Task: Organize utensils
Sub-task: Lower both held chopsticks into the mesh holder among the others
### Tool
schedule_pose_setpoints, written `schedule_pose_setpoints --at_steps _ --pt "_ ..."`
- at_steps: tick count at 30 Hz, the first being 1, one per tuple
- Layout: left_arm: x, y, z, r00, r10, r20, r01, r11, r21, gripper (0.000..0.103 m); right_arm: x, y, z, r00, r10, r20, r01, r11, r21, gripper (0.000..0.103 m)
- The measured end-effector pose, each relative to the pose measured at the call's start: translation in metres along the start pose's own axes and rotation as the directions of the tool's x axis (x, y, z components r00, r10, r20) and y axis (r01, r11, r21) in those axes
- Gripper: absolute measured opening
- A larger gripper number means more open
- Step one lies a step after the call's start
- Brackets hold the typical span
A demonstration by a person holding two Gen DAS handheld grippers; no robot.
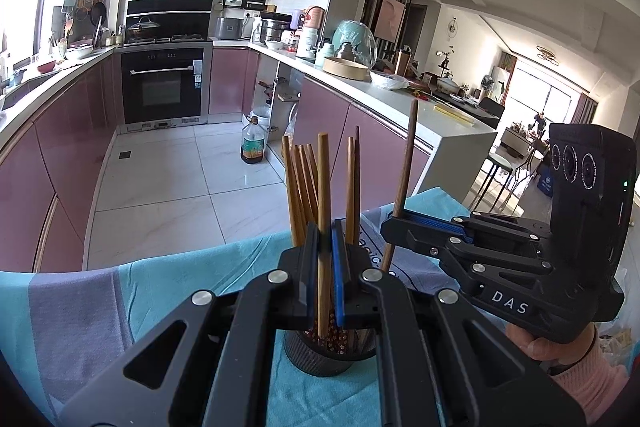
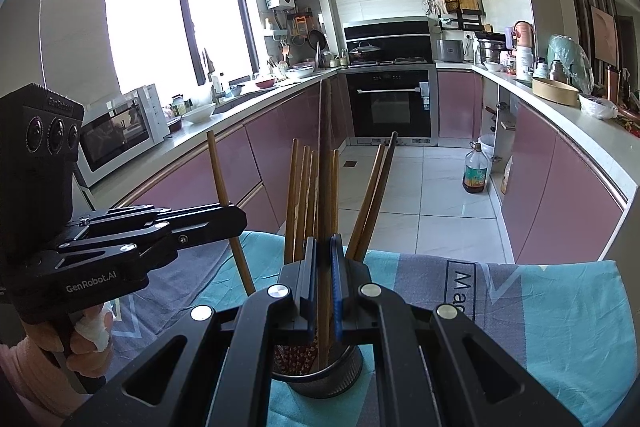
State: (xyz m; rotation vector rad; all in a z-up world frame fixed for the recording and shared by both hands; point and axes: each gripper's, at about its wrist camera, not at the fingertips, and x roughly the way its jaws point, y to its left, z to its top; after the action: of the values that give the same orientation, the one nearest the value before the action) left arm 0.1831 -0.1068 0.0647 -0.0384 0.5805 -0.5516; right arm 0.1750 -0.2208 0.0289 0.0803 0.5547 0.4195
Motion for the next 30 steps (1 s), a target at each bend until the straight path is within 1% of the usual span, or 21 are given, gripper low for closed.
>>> schedule_pose_setpoints --at_steps 11,24,30 --pt "0.012 0.007 0.004 1.000 0.015 -0.008 -0.015 1.000 -0.006 0.007 0.006 -0.004 -0.001 1.000 0.016 -0.007 -0.016 1.000 0.016 0.005" --pt "0.037 0.015 0.010 0.999 0.034 -0.028 -0.035 0.999 -0.020 0.007 0.017 -0.008 0.002 1.000 0.024 -0.020 -0.023 0.999 0.034 0.006" --pt "0.040 0.012 0.002 0.998 0.038 -0.041 -0.038 0.999 -0.009 0.007 0.022 -0.009 0.004 0.999 0.031 -0.028 -0.030 0.999 0.039 0.006"
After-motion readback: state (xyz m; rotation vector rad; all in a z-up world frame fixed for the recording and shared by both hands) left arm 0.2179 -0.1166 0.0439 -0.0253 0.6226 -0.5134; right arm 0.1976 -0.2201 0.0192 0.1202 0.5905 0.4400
